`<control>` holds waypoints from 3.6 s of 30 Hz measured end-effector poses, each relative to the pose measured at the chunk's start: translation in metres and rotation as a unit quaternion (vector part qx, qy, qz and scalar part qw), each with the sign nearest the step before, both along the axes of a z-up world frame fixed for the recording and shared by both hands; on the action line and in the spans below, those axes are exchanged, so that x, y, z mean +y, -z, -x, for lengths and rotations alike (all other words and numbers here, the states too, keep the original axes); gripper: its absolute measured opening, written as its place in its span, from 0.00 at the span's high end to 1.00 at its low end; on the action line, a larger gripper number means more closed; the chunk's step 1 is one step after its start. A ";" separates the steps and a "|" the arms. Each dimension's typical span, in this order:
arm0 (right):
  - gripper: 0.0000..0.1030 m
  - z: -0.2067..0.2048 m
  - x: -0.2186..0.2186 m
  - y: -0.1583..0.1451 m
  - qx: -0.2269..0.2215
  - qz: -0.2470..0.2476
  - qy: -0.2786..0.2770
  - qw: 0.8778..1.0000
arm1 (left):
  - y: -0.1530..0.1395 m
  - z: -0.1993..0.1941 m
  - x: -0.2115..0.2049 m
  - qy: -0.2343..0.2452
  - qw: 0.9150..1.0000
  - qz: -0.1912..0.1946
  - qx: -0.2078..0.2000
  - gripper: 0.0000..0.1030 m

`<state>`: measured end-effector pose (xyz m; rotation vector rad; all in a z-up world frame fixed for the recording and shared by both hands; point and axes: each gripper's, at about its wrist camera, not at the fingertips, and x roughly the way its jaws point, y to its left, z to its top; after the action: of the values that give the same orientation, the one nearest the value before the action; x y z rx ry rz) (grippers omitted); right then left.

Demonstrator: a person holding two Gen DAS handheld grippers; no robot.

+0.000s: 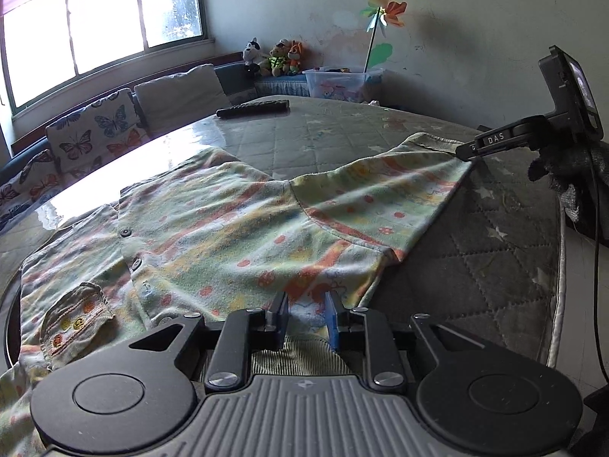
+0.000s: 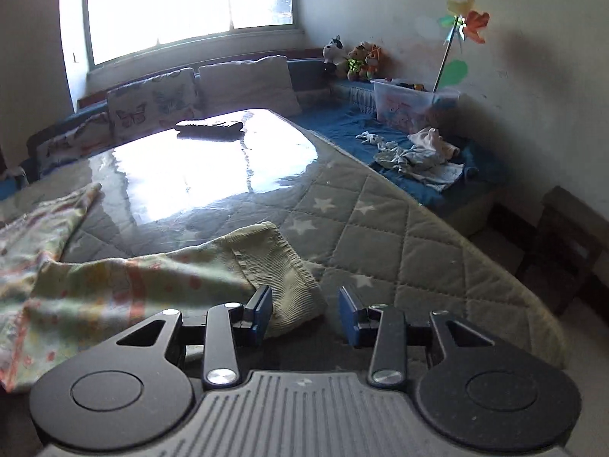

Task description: Fold clothes

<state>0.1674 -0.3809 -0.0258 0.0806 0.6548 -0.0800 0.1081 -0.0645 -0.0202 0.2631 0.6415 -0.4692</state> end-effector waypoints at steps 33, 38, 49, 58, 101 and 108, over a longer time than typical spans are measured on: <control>0.94 0.011 0.123 -0.126 -0.133 -0.074 -0.238 0.959 | -0.031 0.036 0.081 -0.108 0.992 0.020 -0.063 0.52; 0.94 0.009 0.198 -0.125 -0.120 -0.073 -0.326 0.935 | -0.025 0.052 0.111 -0.149 0.987 0.022 -0.061 0.49; 0.89 0.027 0.298 -0.088 -0.056 -0.057 -0.431 0.899 | -0.017 0.062 0.138 -0.193 0.979 0.039 -0.049 0.48; 0.70 0.039 0.250 -0.070 -0.028 -0.029 -0.412 0.910 | -0.024 0.053 0.132 -0.189 0.980 0.042 -0.055 0.48; 0.45 0.015 0.276 -0.032 -0.008 0.030 -0.435 0.900 | -0.015 0.043 0.152 -0.238 0.970 0.032 -0.030 0.45; 0.38 0.032 0.309 -0.026 -0.011 0.056 -0.470 0.881 | -0.019 0.061 0.192 -0.307 0.950 0.034 -0.041 0.25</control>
<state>0.1353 -0.0716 0.0002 -0.3549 0.6075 0.8249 0.0468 0.1272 -0.0016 0.0087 0.5898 0.1197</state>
